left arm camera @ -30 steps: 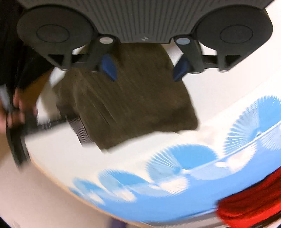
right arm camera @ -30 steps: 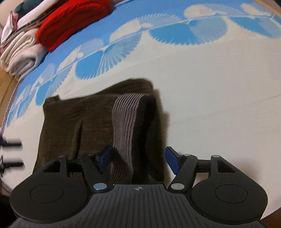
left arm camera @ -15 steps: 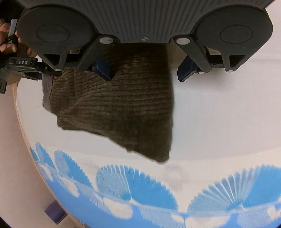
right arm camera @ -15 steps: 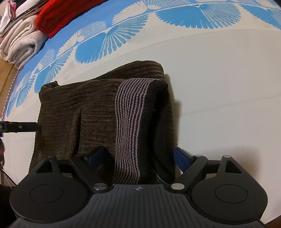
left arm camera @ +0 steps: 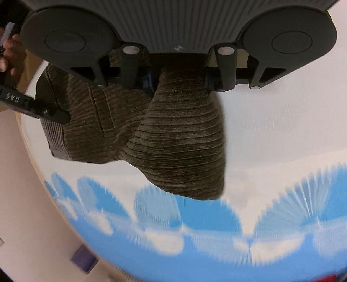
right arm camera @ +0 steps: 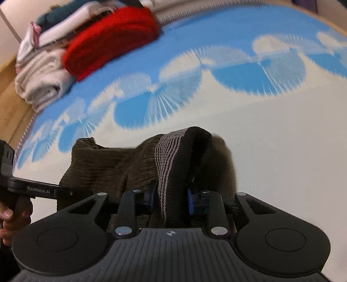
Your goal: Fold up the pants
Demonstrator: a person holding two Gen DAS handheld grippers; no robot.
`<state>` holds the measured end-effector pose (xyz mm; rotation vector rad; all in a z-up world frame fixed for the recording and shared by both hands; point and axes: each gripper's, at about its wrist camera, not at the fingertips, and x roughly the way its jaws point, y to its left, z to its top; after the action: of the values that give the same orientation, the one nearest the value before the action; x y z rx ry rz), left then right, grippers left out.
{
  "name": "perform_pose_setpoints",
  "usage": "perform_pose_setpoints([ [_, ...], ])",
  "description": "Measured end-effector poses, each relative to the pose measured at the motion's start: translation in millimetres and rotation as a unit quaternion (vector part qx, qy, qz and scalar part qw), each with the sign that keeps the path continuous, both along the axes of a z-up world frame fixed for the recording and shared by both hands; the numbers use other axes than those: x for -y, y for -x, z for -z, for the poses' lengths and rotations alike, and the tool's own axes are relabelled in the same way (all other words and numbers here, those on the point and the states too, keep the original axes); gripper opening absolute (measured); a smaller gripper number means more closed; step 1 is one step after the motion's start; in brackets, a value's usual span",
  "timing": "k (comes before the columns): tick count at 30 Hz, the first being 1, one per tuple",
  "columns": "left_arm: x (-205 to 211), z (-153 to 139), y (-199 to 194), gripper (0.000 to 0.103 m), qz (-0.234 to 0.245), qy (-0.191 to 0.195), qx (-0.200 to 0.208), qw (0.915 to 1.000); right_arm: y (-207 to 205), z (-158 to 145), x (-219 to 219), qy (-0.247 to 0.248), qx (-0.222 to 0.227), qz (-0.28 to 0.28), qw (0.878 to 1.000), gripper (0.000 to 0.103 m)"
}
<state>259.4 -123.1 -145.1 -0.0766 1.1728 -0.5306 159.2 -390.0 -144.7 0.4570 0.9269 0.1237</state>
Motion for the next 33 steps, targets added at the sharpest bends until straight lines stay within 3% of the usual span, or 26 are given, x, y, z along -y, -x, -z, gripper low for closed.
perform_pose_setpoints([
  [7,-36.6,-29.7,-22.7,0.043,-0.063,0.012,0.067,0.9957,-39.6,-21.5,-24.8,0.005,0.087,0.004,0.996,0.027],
  [15,-79.5,-30.9,-47.5,0.043,-0.102,0.020,0.064,0.9925,-86.5,-25.4,-58.7,0.008,0.117,-0.025,0.993,0.027],
  [26,-81.0,-27.9,-56.4,0.045,-0.110,0.013,0.051,0.9926,-99.2,-19.4,-72.8,0.013,0.098,-0.029,0.995,0.027],
  [30,-83.9,-27.5,-57.6,0.060,-0.133,-0.005,0.046,0.9900,-97.0,-21.9,-75.4,0.013,0.088,-0.028,0.996,0.028],
  [33,-98.1,-31.4,-57.3,0.060,-0.169,-0.029,0.055,0.9835,-102.9,-4.4,-68.3,0.030,0.003,-0.007,1.000,0.035],
])
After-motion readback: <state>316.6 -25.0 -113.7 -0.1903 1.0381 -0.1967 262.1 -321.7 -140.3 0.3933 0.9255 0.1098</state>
